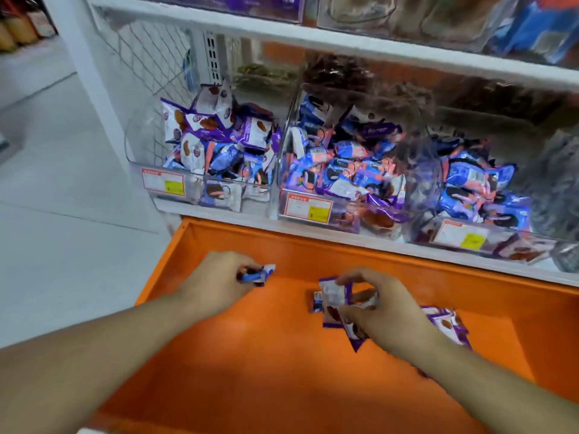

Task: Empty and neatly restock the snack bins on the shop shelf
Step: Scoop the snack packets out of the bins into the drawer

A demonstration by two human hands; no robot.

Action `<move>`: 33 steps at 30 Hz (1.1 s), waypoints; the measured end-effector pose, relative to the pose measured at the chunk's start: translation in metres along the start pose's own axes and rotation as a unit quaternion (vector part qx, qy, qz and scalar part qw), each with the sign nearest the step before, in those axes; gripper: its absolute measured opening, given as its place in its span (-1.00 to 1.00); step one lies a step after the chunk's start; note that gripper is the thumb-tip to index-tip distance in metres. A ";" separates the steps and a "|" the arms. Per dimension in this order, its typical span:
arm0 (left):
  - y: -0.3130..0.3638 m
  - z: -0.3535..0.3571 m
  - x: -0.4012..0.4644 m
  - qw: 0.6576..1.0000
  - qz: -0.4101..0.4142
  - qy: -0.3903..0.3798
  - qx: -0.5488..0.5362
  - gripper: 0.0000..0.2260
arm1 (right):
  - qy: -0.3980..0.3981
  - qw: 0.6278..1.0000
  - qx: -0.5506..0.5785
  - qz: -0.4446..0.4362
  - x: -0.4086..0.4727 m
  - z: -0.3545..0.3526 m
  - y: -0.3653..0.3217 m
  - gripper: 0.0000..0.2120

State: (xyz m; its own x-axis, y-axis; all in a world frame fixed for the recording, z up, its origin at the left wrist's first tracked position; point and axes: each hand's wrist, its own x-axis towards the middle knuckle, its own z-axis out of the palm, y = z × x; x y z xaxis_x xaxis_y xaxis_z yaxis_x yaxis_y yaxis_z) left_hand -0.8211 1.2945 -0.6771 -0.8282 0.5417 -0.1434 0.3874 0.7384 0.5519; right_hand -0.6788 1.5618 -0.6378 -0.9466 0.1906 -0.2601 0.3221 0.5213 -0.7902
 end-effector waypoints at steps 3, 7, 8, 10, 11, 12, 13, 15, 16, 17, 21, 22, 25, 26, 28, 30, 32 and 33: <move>-0.042 0.033 0.020 0.997 -0.068 -0.019 0.037 -0.64 | -0.042 0.998 0.014 0.045 0.006 0.015 0.027 -0.67; -0.086 0.068 0.034 0.988 -0.145 -0.028 0.045 -0.54 | -0.080 0.994 0.041 0.070 0.017 0.018 0.043 -0.68; -0.091 0.077 0.035 0.988 -0.140 -0.043 0.049 -0.49 | -0.071 0.994 0.044 0.076 0.021 0.017 0.048 -0.69; -0.087 0.093 0.037 0.994 -0.099 -0.043 0.030 -0.55 | -0.053 0.994 0.043 0.081 0.029 0.015 0.053 -0.69; -0.078 0.099 0.039 0.995 -0.089 -0.037 0.000 -0.65 | -0.050 0.994 0.045 0.083 0.032 0.013 0.054 -0.68; -0.062 0.101 0.041 0.994 -0.090 -0.044 -0.049 -0.75 | -0.048 0.994 0.053 0.086 0.034 0.012 0.055 -0.68; -0.041 0.100 0.044 0.984 -0.106 -0.071 -0.121 -0.82 | -0.048 0.993 0.066 0.085 0.036 0.012 0.056 -0.67; 0.005 0.097 0.046 0.921 -0.150 -0.156 -0.324 -0.79 | -0.045 0.991 0.098 0.077 0.039 0.011 0.057 -0.64; 0.027 0.097 0.046 0.877 -0.165 -0.192 -0.408 -0.76 | -0.042 0.990 0.115 0.073 0.039 0.010 0.058 -0.62; 0.044 0.098 0.044 0.854 -0.159 -0.213 -0.448 -0.76 | -0.039 0.988 0.128 0.071 0.039 0.010 0.060 -0.60; 0.077 0.119 0.031 0.872 -0.140 -0.159 -0.442 -0.81 | -0.018 0.991 0.093 0.096 0.031 0.007 0.072 -0.53; 0.080 0.125 0.029 0.872 -0.149 -0.151 -0.441 -0.81 | -0.018 0.991 0.079 0.111 0.027 0.004 0.077 -0.52; 0.091 0.145 0.024 0.856 -0.156 -0.171 -0.462 -0.80 | -0.058 0.983 0.088 0.149 0.018 -0.009 0.094 -0.45; 0.096 0.151 0.025 0.847 -0.154 -0.181 -0.475 -0.79 | -0.073 0.980 0.098 0.156 0.016 -0.015 0.098 -0.45; 0.110 0.162 0.029 0.840 -0.135 -0.204 -0.485 -0.78 | -0.086 0.978 0.107 0.158 0.012 -0.032 0.107 -0.54; 0.127 0.170 0.034 0.849 -0.109 -0.232 -0.462 -0.74 | -0.074 0.979 0.099 0.162 0.012 -0.054 0.123 -0.64; 0.140 0.179 0.038 0.874 -0.101 -0.234 -0.414 -0.65 | -0.053 0.982 0.059 0.173 0.011 -0.080 0.148 -0.66; 0.145 0.183 0.040 0.890 -0.099 -0.224 -0.385 -0.63 | -0.042 0.981 0.040 0.185 0.009 -0.093 0.162 -0.64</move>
State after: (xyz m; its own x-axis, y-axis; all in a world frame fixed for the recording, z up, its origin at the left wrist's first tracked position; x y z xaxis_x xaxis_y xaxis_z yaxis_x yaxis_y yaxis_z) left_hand -0.7240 1.4965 -0.7526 -0.5382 0.6649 -0.5179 -0.2837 0.4357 0.8542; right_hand -0.6335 1.7251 -0.7163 -0.7647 0.2840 -0.5784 0.6441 0.3627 -0.6735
